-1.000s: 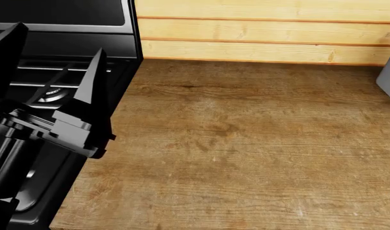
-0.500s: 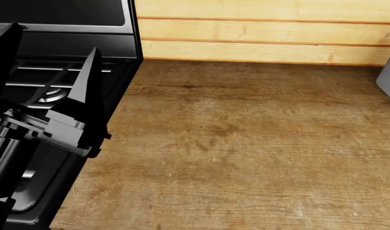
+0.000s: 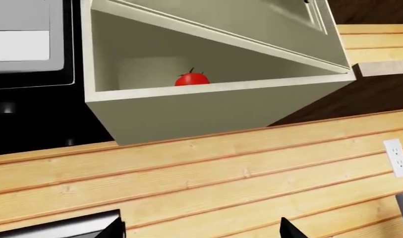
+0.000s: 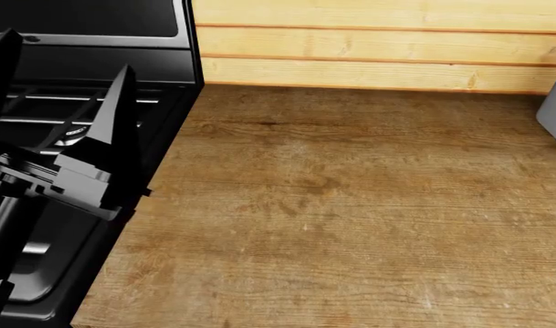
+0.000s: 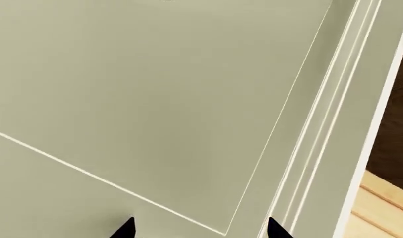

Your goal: Pick the tomato, carrot from the counter and place them in the cabinet. Then close the cabinet.

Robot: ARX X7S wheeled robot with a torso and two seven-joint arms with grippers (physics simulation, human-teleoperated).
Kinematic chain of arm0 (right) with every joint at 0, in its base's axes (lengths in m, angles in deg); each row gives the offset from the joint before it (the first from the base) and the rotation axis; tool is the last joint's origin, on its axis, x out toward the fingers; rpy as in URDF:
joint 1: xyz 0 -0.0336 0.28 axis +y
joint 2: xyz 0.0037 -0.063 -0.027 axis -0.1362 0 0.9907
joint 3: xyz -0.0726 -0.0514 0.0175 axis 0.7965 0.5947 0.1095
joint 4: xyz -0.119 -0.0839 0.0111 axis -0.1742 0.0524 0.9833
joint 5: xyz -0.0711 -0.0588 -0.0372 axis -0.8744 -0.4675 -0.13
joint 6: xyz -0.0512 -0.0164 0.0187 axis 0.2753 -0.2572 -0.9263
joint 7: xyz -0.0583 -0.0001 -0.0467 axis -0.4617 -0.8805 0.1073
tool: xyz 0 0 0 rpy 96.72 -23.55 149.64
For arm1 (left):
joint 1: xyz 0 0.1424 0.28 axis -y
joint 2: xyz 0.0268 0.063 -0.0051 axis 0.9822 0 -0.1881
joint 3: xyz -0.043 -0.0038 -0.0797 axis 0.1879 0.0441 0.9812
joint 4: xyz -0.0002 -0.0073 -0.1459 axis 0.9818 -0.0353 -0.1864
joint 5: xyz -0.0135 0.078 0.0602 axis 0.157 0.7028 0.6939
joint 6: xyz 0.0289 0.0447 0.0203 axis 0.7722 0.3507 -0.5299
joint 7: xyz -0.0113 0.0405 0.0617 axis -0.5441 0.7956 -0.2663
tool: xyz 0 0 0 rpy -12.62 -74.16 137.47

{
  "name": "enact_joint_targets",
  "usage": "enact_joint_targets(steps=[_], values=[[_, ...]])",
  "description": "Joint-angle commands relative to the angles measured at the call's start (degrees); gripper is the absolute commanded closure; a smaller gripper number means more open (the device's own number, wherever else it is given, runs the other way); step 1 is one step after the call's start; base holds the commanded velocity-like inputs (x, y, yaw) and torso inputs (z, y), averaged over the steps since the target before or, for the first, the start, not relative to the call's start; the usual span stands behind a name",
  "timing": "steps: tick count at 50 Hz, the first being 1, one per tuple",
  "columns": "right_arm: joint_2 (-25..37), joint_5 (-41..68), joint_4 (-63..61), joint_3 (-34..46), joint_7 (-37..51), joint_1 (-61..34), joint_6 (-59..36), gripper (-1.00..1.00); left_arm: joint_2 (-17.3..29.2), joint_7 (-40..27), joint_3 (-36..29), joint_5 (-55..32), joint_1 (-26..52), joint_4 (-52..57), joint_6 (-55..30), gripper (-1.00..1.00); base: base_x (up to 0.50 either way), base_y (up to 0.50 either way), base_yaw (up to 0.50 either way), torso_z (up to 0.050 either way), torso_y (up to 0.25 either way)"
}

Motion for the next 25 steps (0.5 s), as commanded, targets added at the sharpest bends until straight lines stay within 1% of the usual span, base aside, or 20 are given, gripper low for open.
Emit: enact_joint_targets(steps=[1,9,13,19,25], values=[[-2.52,-3.46,27.08,4.95,-1.83,1.43,-0.73,-1.00,0.27,0.26,0.29,0.09,-0.46,-0.25,0.49,-1.00,0.00,0.00,0.00,0.000,0.000],[-3.25,-6.47,27.10,4.41,-0.03,1.88,-1.73,-1.00,0.29,0.58,0.41,0.43,-1.00,-0.58,0.96,-1.00,0.00,0.00,0.00,0.000,0.000],[-3.65,-8.40,27.10,6.23,0.40,2.61,-3.01,-1.00,0.32,0.63,0.47,0.47,-1.13,-0.57,1.14,-1.00,0.00,0.00,0.00,0.000,0.000],[-4.65,-9.60,27.10,11.82,-7.34,4.43,-3.89,-1.00,0.28,0.93,0.46,0.88,-1.55,-0.76,1.49,-1.00,0.00,0.00,0.00,0.000,0.000],[-4.94,-8.71,27.11,14.90,-12.94,4.95,-4.13,-1.00,0.34,1.33,0.75,1.15,-2.13,-1.12,2.00,-1.00,0.00,0.00,0.00,0.000,0.000]])
